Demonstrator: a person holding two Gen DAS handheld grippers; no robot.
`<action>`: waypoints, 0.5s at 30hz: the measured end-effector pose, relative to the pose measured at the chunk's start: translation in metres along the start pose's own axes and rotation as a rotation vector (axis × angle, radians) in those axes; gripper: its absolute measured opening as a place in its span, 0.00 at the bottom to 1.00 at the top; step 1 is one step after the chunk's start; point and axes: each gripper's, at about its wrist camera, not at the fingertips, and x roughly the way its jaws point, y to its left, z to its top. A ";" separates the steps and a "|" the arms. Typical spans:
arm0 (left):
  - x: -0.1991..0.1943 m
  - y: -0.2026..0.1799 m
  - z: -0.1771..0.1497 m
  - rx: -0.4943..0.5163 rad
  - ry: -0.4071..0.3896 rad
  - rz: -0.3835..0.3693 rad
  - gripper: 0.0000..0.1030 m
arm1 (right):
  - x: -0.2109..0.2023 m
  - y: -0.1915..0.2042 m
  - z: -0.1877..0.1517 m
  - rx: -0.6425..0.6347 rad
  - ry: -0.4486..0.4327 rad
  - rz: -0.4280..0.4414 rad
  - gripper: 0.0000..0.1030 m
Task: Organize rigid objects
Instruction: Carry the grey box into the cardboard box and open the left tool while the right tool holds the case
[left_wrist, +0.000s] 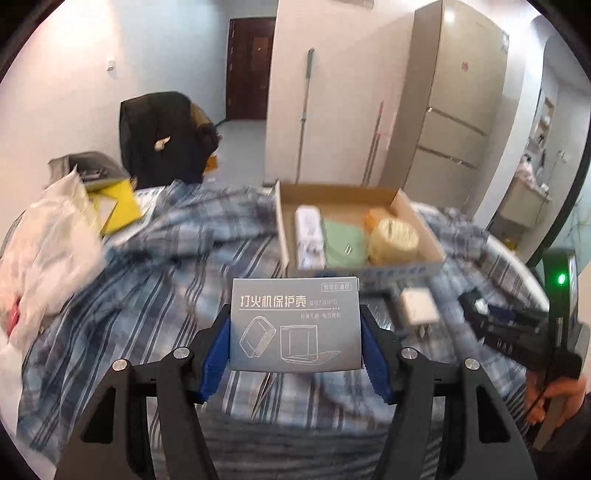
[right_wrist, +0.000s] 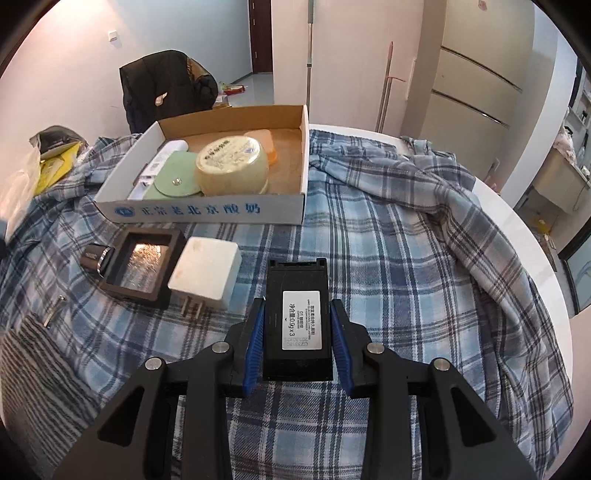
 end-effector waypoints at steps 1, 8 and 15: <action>0.004 0.000 0.008 -0.005 -0.031 -0.043 0.64 | -0.003 0.000 0.003 -0.001 -0.010 -0.007 0.32; 0.058 -0.029 0.043 0.075 -0.019 -0.065 0.64 | -0.010 -0.003 0.024 0.009 -0.063 -0.024 0.32; 0.127 -0.050 0.071 0.123 0.015 -0.086 0.64 | -0.009 -0.020 0.032 0.052 -0.083 -0.038 0.32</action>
